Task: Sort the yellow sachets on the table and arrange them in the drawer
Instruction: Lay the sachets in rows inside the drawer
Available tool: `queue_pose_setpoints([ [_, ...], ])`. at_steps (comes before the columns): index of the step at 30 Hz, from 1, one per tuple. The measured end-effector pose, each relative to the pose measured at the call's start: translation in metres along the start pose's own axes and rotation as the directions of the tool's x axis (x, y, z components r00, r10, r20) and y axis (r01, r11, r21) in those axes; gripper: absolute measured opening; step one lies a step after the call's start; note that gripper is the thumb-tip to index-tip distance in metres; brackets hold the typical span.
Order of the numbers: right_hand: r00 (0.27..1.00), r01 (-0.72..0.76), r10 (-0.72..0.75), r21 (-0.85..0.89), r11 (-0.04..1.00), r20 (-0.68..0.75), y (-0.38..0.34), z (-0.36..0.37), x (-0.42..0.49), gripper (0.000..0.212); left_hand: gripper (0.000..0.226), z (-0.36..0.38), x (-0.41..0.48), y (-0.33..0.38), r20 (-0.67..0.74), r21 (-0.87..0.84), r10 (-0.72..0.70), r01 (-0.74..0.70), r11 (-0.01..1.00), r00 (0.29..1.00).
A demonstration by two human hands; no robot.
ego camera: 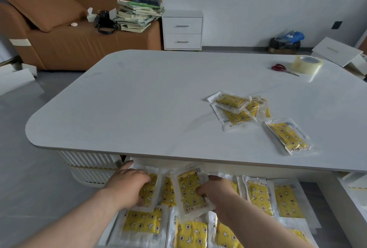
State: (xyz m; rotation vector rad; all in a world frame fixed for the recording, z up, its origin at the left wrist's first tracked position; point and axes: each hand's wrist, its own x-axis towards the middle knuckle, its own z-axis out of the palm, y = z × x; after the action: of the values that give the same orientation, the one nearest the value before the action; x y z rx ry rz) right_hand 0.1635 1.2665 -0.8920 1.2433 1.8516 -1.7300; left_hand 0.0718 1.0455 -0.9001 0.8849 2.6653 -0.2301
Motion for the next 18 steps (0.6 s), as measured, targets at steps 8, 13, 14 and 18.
queue_pose_setpoints([
  [8,0.991,0.132,-0.131,-0.105,0.986,0.022,0.004,0.038,0.008,0.046,0.064,0.001,-0.002,-0.002,-0.048,-0.085,-0.100,0.096,0.992,0.994],
  [13,0.977,0.210,-0.209,-0.262,0.942,0.030,0.004,0.055,0.012,0.049,0.069,0.004,-0.002,-0.004,-0.105,-0.088,-0.067,0.058,0.994,0.992],
  [14,0.971,0.233,-0.236,-0.319,0.919,0.031,0.004,0.058,0.013,0.054,0.069,0.005,-0.002,-0.005,-0.123,-0.085,-0.052,0.042,0.996,0.991],
  [18,0.938,0.306,-0.344,-0.551,0.776,0.037,0.003,0.060,0.014,0.039,0.067,0.009,-0.001,-0.010,-0.155,-0.072,-0.011,0.000,0.997,0.988],
])
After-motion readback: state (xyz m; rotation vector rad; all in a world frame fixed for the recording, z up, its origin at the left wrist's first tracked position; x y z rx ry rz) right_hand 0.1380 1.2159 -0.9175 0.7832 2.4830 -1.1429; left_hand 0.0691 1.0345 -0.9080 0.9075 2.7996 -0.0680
